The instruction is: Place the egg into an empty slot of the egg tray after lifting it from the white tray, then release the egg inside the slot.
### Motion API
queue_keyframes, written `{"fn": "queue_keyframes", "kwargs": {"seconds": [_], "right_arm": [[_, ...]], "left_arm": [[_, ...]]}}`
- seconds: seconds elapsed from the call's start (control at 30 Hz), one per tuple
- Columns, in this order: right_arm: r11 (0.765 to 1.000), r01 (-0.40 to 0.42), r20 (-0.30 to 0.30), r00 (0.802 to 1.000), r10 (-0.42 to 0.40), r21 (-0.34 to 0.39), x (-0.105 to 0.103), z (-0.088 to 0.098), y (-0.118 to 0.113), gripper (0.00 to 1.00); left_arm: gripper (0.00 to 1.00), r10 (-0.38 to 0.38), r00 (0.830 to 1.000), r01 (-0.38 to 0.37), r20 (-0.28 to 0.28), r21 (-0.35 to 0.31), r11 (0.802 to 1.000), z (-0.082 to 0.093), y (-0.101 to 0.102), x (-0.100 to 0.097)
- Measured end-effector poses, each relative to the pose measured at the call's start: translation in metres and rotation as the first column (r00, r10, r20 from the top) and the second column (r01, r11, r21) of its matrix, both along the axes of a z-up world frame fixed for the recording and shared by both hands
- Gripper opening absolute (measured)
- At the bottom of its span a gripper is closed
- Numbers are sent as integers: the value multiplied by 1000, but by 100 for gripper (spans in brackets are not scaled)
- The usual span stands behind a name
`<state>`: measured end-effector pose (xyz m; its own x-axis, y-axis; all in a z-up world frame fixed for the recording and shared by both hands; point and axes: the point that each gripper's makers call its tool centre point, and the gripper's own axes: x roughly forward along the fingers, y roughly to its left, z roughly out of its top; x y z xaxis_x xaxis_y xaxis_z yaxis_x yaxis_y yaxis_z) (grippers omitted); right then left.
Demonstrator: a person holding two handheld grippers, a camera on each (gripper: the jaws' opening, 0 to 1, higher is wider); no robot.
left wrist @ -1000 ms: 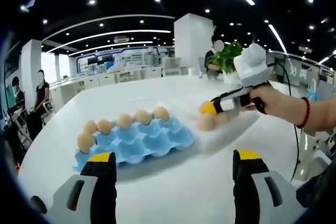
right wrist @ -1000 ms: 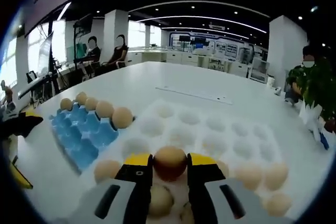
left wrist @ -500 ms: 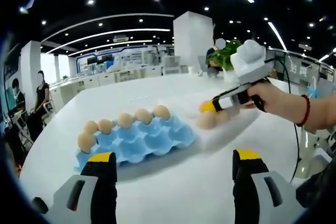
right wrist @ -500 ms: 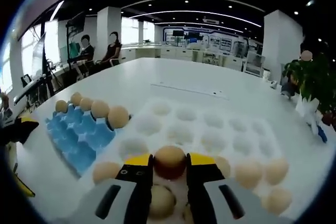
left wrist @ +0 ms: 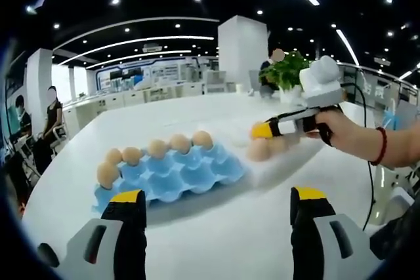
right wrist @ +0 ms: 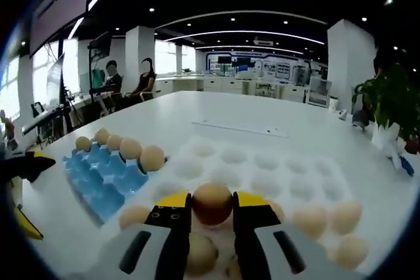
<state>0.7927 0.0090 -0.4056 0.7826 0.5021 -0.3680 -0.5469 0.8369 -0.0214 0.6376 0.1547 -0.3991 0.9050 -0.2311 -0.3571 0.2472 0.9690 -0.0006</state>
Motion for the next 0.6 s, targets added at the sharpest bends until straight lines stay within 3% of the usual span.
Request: {"fn": "queue_keyframes", "kwargs": {"seconds": [0.13, 0.6], "right_arm": [[1000, -8, 41, 999, 7, 16, 0, 7, 1, 26], [995, -80, 74, 994, 76, 57, -7, 20, 20, 26]], "left_arm": [[92, 1, 1000, -1, 3, -1, 1000, 0, -1, -1], [93, -4, 1000, 4, 7, -3, 1000, 0, -5, -6]]}}
